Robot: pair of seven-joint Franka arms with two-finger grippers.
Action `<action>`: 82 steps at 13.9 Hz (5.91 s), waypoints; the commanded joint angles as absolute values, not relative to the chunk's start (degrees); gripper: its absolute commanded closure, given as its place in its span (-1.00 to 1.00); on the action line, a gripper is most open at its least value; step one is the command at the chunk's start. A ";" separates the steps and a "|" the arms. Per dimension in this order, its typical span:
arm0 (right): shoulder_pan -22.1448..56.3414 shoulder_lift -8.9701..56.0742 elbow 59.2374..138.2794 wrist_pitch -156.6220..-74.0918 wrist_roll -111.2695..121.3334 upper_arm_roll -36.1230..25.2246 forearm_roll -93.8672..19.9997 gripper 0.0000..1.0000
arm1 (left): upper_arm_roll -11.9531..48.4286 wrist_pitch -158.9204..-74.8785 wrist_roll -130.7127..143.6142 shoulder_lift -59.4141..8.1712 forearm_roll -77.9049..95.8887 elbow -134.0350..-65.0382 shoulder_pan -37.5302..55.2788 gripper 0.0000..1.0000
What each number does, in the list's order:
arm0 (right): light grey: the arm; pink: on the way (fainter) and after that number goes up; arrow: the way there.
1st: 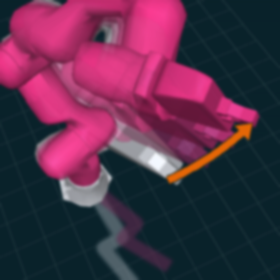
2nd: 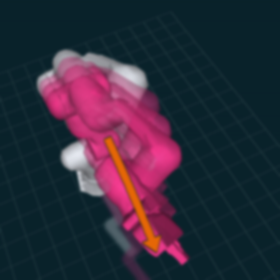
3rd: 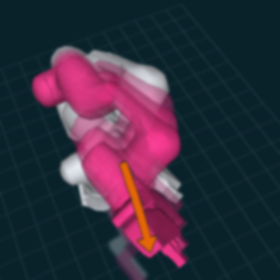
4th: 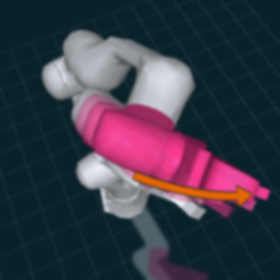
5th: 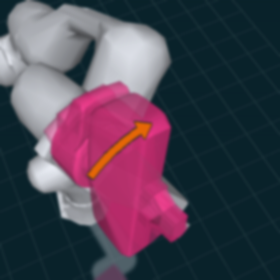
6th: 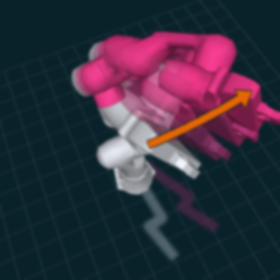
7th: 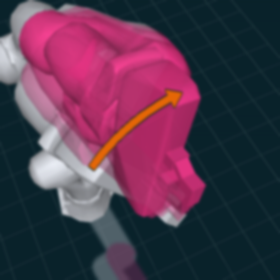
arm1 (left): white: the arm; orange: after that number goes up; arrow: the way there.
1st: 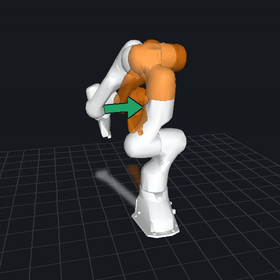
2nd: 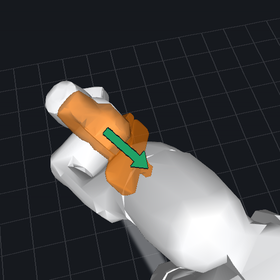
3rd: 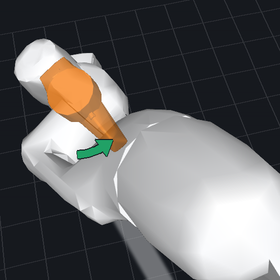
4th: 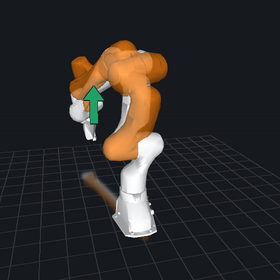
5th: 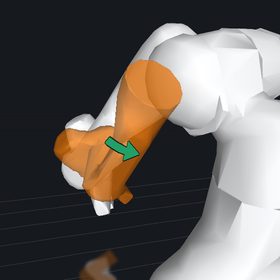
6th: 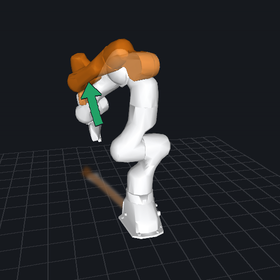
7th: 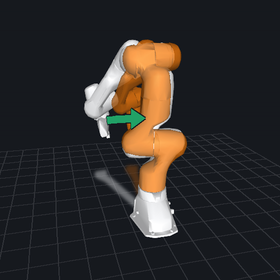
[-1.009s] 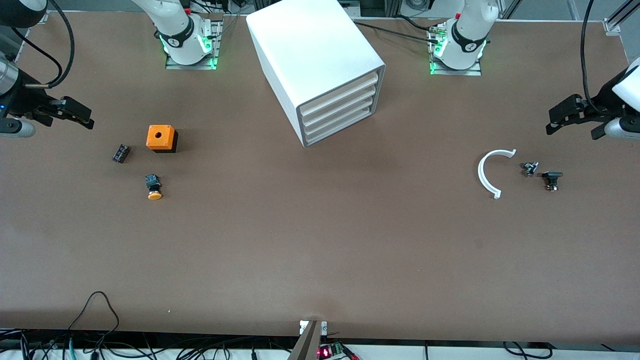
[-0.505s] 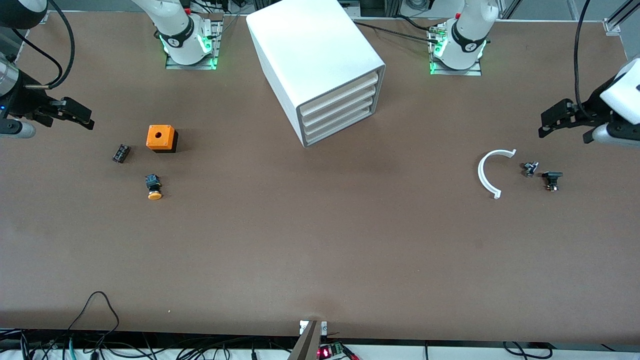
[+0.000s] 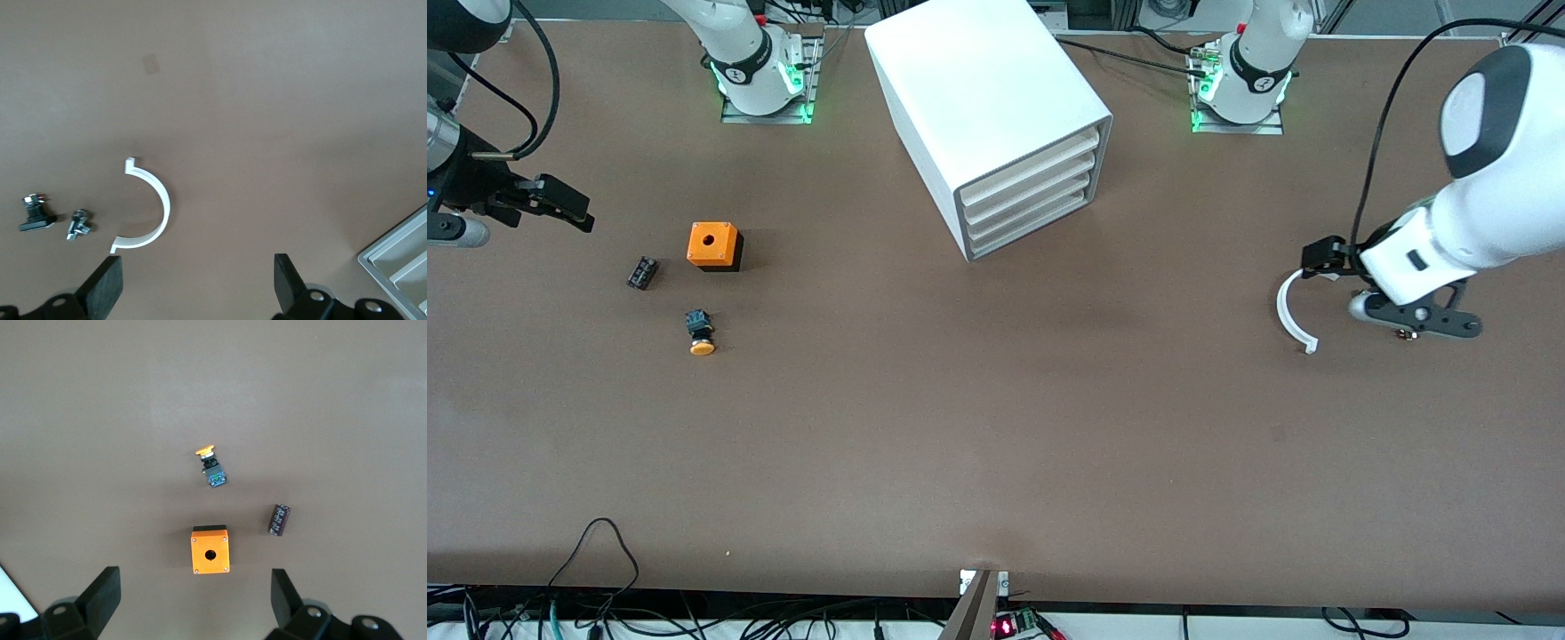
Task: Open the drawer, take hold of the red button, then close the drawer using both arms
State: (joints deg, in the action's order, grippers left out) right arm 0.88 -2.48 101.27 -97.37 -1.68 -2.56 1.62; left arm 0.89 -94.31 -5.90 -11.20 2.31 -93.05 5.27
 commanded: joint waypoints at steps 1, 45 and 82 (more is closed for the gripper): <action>0.88 -0.88 99.32 -97.12 -1.32 -2.81 0.88 -1.00 | 2.02 -95.36 -7.38 -12.21 7.52 -98.07 5.19 -1.00; 33.38 18.43 89.14 -110.20 0.43 -2.20 -6.42 -1.00 | 3.87 -112.32 -41.14 -24.17 62.67 -118.92 7.12 0.43; 50.88 45.00 67.41 -112.68 48.78 0.53 -6.50 -0.89 | -3.69 -95.46 1.14 -3.52 3.61 -92.47 -0.62 -1.00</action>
